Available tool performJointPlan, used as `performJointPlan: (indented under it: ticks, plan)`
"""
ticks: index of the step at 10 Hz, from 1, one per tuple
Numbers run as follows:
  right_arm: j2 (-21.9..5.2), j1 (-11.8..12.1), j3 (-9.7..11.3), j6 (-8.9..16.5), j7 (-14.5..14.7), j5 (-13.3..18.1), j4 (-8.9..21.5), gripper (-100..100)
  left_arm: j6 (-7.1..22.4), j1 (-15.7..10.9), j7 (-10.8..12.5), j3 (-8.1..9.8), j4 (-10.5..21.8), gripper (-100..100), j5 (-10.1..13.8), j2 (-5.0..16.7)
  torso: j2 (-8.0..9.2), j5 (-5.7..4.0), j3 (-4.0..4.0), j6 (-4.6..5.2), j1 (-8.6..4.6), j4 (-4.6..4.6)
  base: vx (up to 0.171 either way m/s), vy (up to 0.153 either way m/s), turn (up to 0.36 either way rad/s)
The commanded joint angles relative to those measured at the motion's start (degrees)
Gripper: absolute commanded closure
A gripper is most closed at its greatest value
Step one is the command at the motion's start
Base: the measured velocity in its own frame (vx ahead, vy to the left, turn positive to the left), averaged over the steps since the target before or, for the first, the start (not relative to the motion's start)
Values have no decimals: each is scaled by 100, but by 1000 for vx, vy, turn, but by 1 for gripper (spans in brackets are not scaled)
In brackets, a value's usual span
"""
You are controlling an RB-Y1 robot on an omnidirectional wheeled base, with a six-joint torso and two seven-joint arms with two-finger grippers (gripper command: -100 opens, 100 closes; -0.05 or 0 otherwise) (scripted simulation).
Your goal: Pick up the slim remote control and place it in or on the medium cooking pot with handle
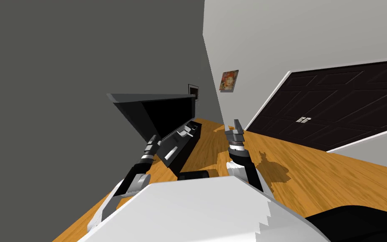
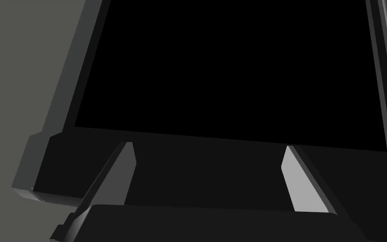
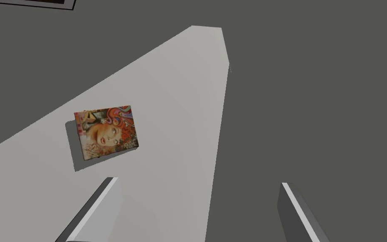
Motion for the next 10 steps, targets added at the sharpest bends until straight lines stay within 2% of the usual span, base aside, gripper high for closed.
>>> performJointPlan:
  ticks: [1,2,3,4,6,7,8,9,10]
  plan:
    - [0,0,0,0,0,0,0,0,286,81,192,46,286,-100,285,251,0,0,0,0,0,0,178,-164,-187]
    - [0,1,0,0,0,0,0,0,287,81,192,46,329,-100,285,251,-15,-4,-8,-1,-17,-3,158,-109,-48]
    - [0,1,0,0,0,0,0,0,491,115,311,78,500,-100,483,410,-13,-2,-8,-3,-5,-3,137,-131,-133]
    - [0,0,0,0,0,0,0,0,491,115,311,78,553,-100,483,410,-8,-2,-5,-1,-10,-2,104,-96,-63]
    - [0,0,0,0,0,0,0,0,898,184,553,133,917,-100,894,714,7,0,4,-1,2,1,134,-124,-178]
    - [0,0,0,0,0,0,0,0,911,184,553,133,990,-100,902,714,-7,-4,-4,-1,-17,-1,172,-98,-50]
    - [0,1,-1,0,0,0,0,0,1123,217,673,156,1160,-100,1121,859,-12,-2,-8,-4,-4,-3,161,-81,-140]
    - [0,0,0,0,0,0,0,0,1123,217,673,156,1278,-100,1121,859,-11,0,-7,-1,3,-3,108,-52,-59]
    - [0,1,-1,0,0,0,0,0,1335,249,792,175,1464,-100,1343,996,5,1,1,-5,15,0,114,-78,-132]
